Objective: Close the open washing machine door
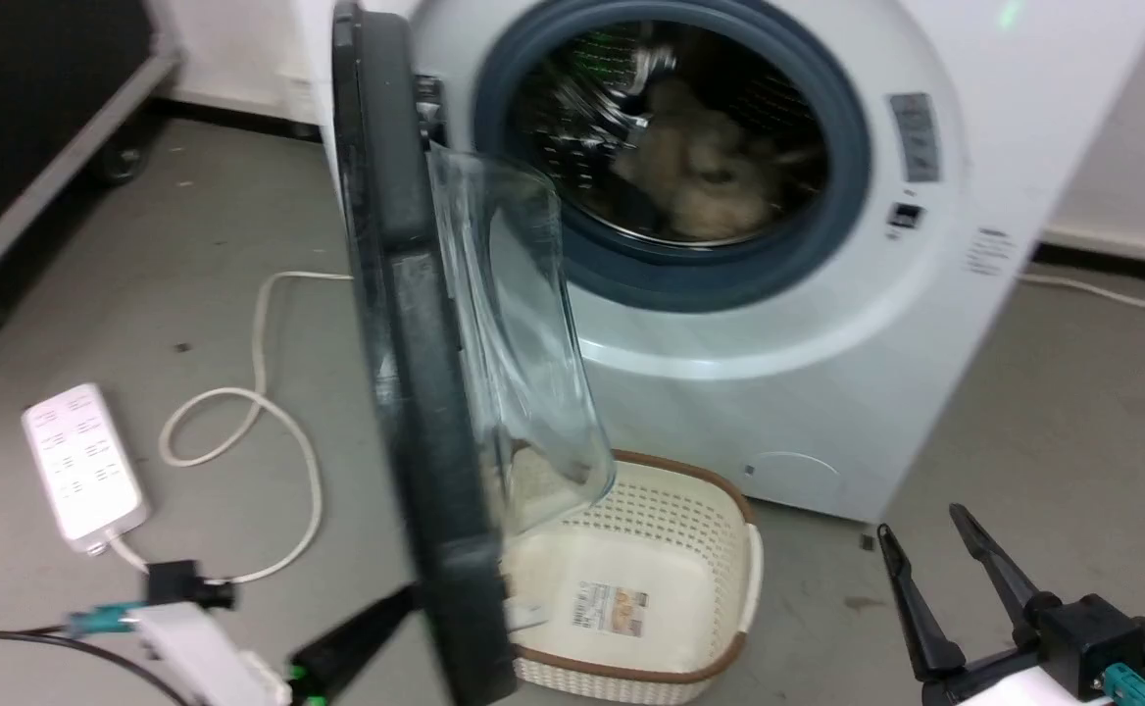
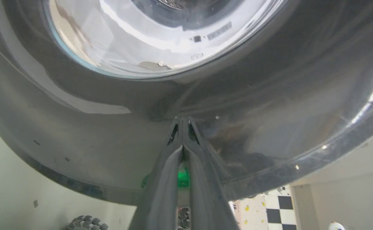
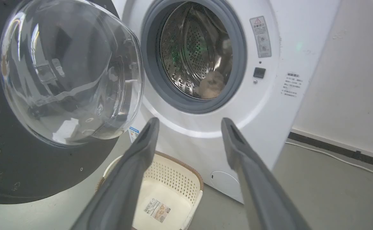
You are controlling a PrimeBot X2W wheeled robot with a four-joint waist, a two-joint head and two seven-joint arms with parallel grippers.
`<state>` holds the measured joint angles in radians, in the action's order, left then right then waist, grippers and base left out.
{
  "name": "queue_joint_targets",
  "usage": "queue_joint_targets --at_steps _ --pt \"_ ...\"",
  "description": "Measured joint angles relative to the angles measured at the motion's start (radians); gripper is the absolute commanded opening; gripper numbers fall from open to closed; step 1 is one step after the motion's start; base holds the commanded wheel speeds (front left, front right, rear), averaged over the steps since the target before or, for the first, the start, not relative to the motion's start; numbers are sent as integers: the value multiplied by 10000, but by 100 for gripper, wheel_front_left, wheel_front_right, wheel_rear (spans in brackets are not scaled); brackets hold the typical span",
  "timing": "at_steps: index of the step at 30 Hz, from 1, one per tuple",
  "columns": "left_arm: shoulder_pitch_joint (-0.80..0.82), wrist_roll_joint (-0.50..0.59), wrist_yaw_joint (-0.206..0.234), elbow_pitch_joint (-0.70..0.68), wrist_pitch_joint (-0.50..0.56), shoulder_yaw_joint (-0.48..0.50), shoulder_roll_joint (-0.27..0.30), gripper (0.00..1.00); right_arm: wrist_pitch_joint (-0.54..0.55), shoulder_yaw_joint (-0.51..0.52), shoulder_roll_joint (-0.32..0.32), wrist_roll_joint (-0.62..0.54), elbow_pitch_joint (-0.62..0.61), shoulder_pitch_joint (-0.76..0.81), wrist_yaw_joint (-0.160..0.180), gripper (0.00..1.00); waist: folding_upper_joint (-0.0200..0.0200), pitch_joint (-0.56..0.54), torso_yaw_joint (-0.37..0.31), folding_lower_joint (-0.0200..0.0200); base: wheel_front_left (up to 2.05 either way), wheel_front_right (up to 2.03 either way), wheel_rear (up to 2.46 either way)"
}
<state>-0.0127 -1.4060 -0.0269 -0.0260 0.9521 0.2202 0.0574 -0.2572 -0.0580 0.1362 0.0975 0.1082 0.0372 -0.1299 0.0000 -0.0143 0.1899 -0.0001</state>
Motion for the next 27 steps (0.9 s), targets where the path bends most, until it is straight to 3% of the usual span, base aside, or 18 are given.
queue_joint_targets --at_steps 13,27 --pt "593 -1647 -566 1172 -3256 -3482 -56 0 2 153 244 12 -4 -249 0 100 0 825 -2066 2 0 0 0" --pt "4172 -3384 -922 3935 -7313 -5361 -77 0 2 119 215 194 -6 -714 0 100 1 2012 -3961 3 0 0 0"
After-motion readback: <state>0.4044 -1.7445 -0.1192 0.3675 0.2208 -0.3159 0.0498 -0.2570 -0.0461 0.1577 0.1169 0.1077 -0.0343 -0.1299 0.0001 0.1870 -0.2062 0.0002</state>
